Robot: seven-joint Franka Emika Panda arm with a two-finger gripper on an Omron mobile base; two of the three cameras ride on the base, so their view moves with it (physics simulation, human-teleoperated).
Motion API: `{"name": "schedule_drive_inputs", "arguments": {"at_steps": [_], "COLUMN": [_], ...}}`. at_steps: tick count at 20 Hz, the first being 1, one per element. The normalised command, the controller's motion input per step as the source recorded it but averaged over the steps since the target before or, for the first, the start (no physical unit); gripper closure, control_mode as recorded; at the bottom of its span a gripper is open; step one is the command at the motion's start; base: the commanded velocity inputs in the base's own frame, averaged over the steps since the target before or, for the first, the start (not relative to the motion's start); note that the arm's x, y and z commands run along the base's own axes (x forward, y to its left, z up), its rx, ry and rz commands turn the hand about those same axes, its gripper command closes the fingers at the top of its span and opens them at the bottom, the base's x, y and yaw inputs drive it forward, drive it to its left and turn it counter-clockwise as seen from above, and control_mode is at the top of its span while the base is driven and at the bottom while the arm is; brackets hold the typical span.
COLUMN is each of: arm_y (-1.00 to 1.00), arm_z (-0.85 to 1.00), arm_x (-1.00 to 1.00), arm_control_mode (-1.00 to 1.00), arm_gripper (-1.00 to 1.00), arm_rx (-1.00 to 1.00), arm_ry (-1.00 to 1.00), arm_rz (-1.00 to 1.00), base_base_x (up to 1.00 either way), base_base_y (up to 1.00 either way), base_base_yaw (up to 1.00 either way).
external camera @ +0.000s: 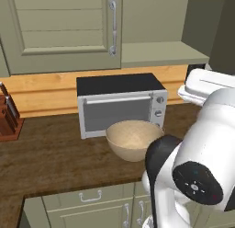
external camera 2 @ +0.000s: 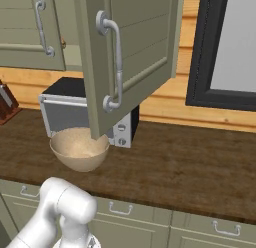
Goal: Open the cabinet, pick up the bread from the cabinet and place it in the basket. Then move the basket to the dining counter.
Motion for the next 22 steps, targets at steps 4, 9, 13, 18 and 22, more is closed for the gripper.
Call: {"name": "schedule_drive_inputs", "arguments": {"at_steps": [4, 9, 13, 18, 22], "arm_y": [-0.52, -0.70, -0.27, 0.00, -0.56], "arm_z": [-0.09, -0.11, -0.51, -0.41, -0.03], "arm_x": [0.56, 0.62, 0.88, 0.84, 0.46], "arm_control_mode": [-1.00, -1.00, -1.00, -1.00, -1.00], "arm_gripper": [1.00, 1.00, 1.00, 1.00, 1.00], "arm_rx": [0.04, 0.27, 0.20, 0.07, 0.03], "arm_ry": [0.22, 0.21, 0.04, 0.00, 0.01], "arm_rz": [-0.45, -0.04, 0.07, 0.01, -0.01], "base_base_x": [0.00, 0.00, 0.00, 0.00, 0.00], "base_base_y": [0.00, 0.00, 0.00, 0.00, 0.00], "base_base_yaw": [0.00, 0.00, 0.00, 0.00, 0.00]}}
